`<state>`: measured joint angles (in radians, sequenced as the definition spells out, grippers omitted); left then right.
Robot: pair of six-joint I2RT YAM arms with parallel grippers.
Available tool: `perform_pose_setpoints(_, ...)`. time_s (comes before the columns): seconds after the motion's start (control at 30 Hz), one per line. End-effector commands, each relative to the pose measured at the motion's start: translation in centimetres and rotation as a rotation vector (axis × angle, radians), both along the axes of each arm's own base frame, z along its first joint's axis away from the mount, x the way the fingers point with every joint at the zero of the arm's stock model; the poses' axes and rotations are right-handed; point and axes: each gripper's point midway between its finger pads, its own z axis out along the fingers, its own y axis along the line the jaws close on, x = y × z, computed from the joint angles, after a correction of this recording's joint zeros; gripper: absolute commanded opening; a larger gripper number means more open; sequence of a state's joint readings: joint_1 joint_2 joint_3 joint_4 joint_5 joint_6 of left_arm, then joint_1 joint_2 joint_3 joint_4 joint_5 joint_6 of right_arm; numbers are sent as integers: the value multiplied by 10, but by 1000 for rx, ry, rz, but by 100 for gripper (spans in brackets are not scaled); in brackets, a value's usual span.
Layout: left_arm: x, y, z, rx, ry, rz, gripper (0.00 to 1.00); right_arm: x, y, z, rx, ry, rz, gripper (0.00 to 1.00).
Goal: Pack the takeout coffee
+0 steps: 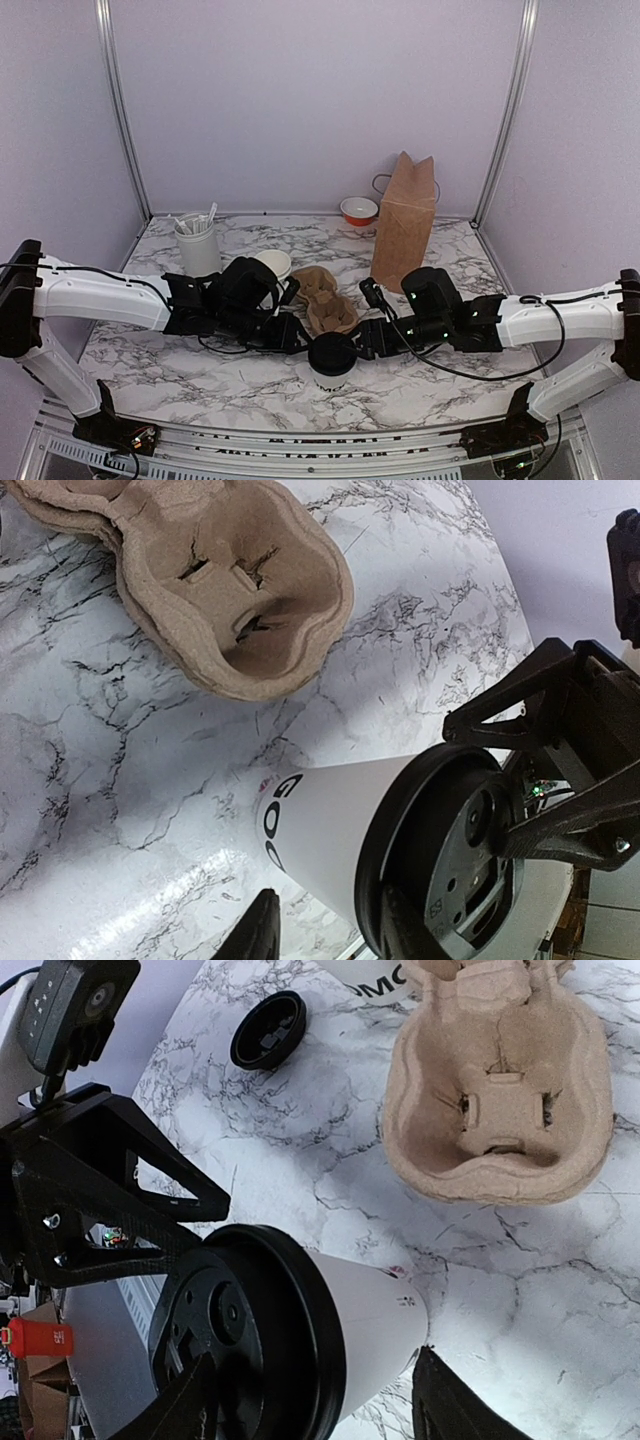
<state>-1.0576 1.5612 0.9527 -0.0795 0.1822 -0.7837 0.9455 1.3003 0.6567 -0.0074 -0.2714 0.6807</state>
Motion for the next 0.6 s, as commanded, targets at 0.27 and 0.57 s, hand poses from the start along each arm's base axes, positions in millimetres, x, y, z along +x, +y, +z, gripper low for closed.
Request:
perform_pose_setpoints(0.27,1,-2,0,48,-4,-8,35,7,3,34,32,-51,2,68)
perform_pose_setpoints(0.57,1,-5,2,46,-7,-17,35,9,-9,43,31,-73,-41,72)
